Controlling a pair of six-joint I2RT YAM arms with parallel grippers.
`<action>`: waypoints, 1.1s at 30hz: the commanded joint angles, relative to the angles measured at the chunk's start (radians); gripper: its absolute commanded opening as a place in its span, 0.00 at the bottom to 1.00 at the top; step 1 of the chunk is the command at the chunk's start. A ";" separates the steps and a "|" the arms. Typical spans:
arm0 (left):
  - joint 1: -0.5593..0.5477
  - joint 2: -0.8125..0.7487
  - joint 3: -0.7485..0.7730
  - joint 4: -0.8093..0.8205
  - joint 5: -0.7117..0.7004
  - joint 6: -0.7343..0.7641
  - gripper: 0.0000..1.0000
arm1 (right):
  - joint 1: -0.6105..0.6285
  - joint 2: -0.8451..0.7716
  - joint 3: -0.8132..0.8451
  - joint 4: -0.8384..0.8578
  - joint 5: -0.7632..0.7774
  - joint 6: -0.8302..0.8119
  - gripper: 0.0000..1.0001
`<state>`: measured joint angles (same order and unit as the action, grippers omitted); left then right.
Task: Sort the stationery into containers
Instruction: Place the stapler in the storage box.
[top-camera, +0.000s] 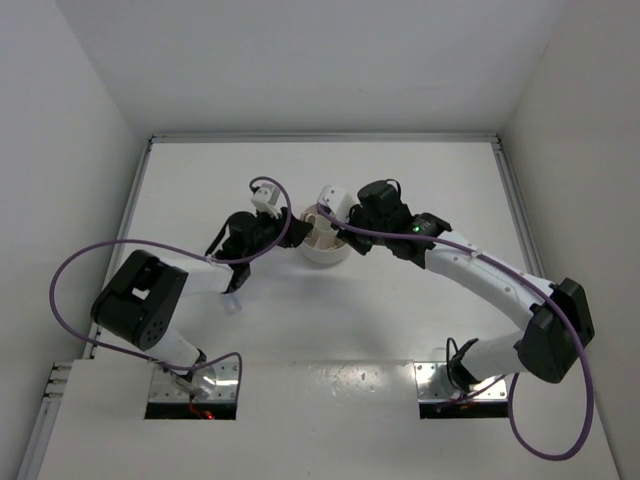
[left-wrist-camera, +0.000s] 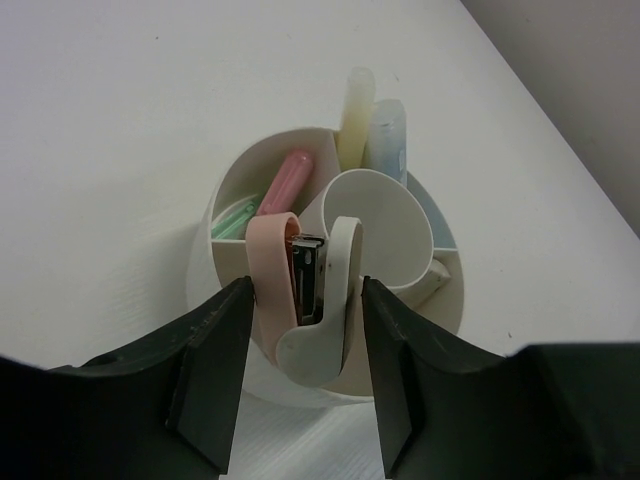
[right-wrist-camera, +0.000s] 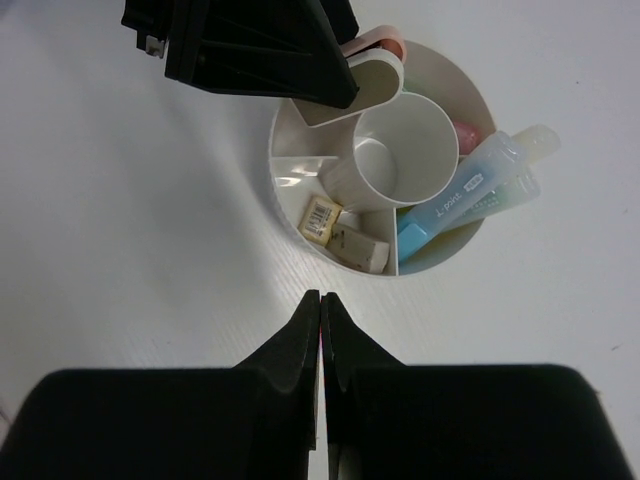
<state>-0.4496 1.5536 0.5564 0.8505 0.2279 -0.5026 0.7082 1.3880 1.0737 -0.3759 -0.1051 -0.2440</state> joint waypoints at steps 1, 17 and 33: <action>0.011 -0.021 0.028 0.033 0.005 0.015 0.52 | -0.006 -0.003 -0.004 0.011 -0.019 -0.011 0.00; 0.011 -0.003 0.057 0.009 0.005 0.015 0.17 | -0.006 -0.003 -0.004 0.011 -0.019 -0.011 0.00; 0.020 0.023 -0.036 0.269 0.033 -0.023 0.00 | -0.006 0.006 -0.004 0.011 -0.028 -0.011 0.00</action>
<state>-0.4461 1.5570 0.5320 0.9585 0.2230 -0.5053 0.7082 1.3884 1.0737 -0.3767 -0.1089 -0.2440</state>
